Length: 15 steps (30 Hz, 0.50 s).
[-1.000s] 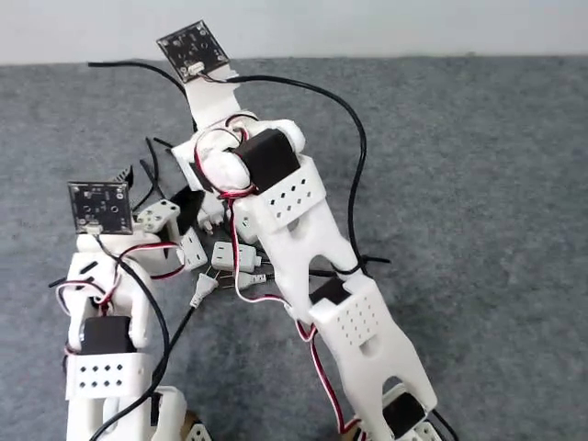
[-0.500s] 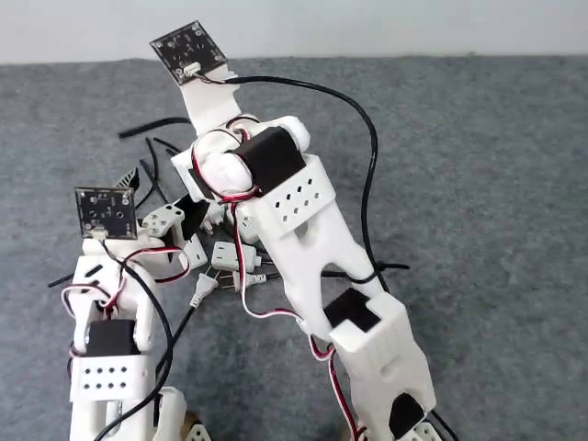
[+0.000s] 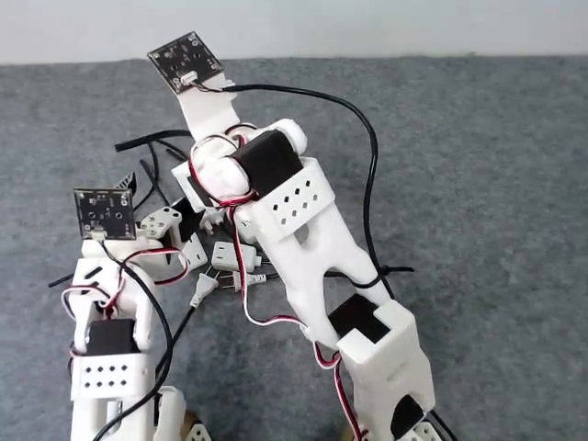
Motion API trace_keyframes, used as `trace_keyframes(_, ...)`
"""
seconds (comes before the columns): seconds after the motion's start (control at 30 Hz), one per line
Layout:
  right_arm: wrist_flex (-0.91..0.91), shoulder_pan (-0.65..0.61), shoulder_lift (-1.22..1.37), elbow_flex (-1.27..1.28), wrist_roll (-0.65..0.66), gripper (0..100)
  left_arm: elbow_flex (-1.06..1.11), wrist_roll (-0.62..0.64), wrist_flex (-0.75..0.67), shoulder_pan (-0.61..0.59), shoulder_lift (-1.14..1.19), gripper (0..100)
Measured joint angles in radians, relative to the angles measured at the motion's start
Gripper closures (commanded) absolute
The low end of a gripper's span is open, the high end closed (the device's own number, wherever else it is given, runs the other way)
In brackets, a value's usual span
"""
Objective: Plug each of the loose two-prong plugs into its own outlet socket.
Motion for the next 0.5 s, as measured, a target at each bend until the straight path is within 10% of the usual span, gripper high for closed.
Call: trace_keyframes(0.5,0.0,-0.003,0.032,0.008,-0.126,99.1,-0.038,0.0,0.127,-0.152,0.002,64)
